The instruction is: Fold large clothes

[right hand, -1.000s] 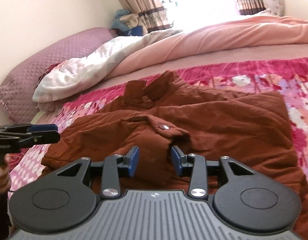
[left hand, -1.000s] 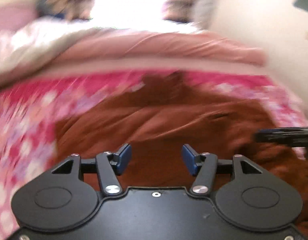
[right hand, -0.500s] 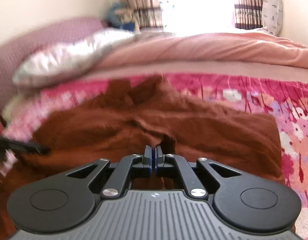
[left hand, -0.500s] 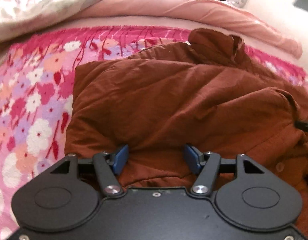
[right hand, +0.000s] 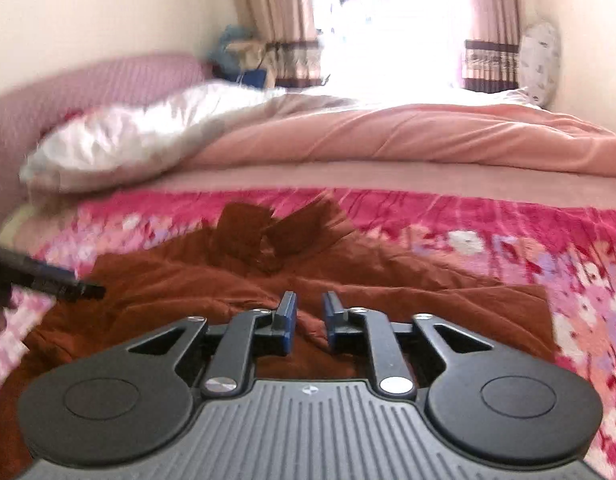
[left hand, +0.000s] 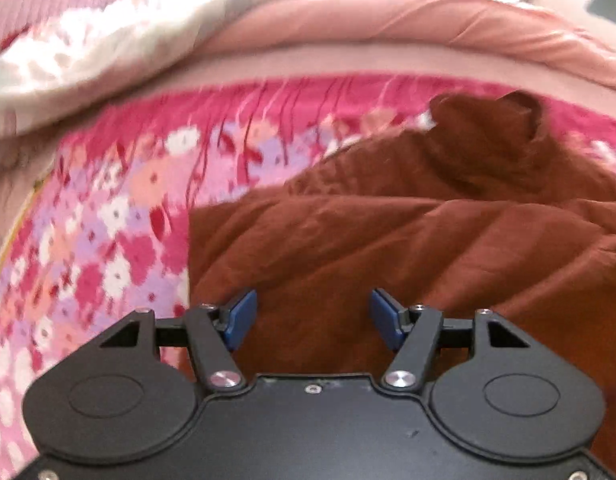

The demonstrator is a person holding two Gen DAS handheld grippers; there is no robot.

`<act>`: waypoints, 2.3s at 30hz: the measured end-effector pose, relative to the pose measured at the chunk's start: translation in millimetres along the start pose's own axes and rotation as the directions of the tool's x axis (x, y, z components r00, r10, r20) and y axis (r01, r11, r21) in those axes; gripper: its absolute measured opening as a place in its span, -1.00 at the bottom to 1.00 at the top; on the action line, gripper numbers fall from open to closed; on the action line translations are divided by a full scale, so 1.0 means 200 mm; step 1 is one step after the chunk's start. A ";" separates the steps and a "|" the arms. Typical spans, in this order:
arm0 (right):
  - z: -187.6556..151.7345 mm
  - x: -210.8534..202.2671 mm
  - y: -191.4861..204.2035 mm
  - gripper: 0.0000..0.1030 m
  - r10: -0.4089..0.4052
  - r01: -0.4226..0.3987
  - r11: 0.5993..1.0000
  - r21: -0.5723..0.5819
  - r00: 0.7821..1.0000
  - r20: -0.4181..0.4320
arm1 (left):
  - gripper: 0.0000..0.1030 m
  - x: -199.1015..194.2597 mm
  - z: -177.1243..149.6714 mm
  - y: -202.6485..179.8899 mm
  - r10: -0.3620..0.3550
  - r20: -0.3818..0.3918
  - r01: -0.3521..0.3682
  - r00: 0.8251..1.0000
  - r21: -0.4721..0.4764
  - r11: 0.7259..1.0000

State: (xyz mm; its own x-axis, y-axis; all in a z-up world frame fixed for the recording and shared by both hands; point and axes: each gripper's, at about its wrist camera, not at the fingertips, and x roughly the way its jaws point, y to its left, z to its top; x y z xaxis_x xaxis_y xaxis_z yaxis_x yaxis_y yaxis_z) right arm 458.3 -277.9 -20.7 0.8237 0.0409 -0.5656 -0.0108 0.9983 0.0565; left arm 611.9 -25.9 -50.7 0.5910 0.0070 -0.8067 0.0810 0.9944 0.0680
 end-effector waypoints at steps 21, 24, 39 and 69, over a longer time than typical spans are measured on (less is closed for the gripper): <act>-0.22 -0.62 -0.13 -0.54 0.036 -0.036 0.999 0.003 0.996 0.081 | 0.36 -0.80 -0.54 0.40 -0.035 0.161 0.034 0.986 0.008 0.999; -0.34 -0.86 -0.17 -0.32 0.035 -0.034 0.999 -0.008 0.996 0.085 | 0.36 -0.93 -0.79 0.48 -0.060 0.162 0.058 0.985 0.015 0.998; -1.06 -1.46 -0.28 0.18 -0.089 0.078 0.991 0.112 0.991 0.100 | 0.35 -1.06 -1.79 0.71 -0.133 0.053 0.139 0.990 -0.141 0.980; -1.35 -1.32 -0.44 -0.71 -0.096 0.087 0.953 0.290 0.995 0.018 | -0.79 -0.99 -1.82 0.57 -0.346 0.112 0.360 0.932 -0.150 0.921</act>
State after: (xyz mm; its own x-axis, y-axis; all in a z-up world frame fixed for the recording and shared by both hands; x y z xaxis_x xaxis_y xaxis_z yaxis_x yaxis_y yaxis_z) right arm 87.7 -365.3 -98.3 0.8307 -0.0562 -0.5539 0.2260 0.9433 0.2433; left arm 213.1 124.4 -97.2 0.6122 -0.3494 -0.7094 0.1673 0.9340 -0.3157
